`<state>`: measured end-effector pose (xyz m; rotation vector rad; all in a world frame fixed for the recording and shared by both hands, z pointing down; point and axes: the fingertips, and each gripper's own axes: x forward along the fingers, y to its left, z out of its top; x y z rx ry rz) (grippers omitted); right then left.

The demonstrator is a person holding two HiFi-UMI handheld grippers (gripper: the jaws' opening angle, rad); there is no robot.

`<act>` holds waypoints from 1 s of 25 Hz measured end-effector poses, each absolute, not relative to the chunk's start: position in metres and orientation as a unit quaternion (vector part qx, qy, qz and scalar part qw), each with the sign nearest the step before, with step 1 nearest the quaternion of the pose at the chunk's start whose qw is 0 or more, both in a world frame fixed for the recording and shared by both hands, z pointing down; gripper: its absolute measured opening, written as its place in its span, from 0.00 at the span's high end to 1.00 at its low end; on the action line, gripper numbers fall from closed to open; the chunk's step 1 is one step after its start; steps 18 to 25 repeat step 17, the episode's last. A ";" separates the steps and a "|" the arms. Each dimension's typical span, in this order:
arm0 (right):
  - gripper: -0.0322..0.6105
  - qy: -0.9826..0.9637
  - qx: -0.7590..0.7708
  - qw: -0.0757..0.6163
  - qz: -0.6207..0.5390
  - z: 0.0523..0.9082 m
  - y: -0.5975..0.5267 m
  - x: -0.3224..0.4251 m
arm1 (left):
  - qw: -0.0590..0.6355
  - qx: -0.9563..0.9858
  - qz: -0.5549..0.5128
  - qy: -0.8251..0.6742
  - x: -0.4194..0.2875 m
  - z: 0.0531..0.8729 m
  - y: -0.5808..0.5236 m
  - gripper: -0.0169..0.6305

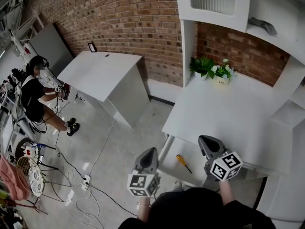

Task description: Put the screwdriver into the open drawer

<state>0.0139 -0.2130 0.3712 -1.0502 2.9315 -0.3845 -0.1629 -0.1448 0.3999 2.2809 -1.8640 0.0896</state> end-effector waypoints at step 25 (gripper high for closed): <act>0.93 0.933 -0.342 0.007 -0.113 0.369 -0.216 0.021 | 0.098 0.765 0.031 -0.636 -0.169 0.403 -0.145 0.96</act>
